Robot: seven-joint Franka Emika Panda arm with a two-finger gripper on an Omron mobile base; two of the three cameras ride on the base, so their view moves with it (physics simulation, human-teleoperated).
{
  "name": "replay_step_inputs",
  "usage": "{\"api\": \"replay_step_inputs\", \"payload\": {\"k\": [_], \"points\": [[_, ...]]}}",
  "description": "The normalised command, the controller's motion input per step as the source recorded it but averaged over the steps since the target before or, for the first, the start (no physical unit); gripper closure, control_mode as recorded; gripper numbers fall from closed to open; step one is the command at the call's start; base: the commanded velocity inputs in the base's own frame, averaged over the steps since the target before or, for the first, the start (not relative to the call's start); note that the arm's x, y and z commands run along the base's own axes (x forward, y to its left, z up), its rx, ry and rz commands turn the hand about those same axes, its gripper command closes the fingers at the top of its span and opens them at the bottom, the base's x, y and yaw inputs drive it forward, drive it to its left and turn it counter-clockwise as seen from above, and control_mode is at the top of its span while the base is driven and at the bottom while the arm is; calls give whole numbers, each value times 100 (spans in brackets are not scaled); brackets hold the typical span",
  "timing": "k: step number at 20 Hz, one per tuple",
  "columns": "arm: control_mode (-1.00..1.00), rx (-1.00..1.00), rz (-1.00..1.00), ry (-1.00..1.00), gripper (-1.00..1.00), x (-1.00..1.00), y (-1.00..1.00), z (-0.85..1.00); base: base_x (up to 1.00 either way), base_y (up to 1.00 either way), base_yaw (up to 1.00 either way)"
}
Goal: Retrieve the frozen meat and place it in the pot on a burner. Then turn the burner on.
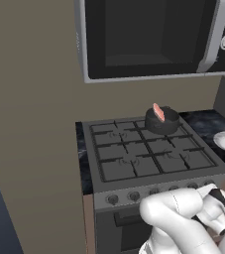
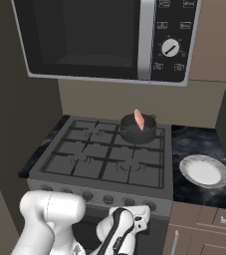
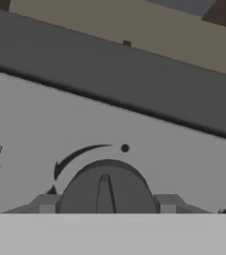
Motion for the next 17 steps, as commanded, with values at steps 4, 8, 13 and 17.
{"api": "replay_step_inputs", "payload": {"k": [4, 8, 13, 17], "points": [[-100, -23, 0, 0, 100, 0, 0, -8, 0, 0, 0], [-100, -21, 0, 0, 100, 0, 0, -6, 0, 0, 0], [-100, -20, 0, 1, 100, 0, 0, -7, 0, 0, 0], [-100, -19, 0, 4, 100, 3, 0, -6, 0, 0, 0]]}}
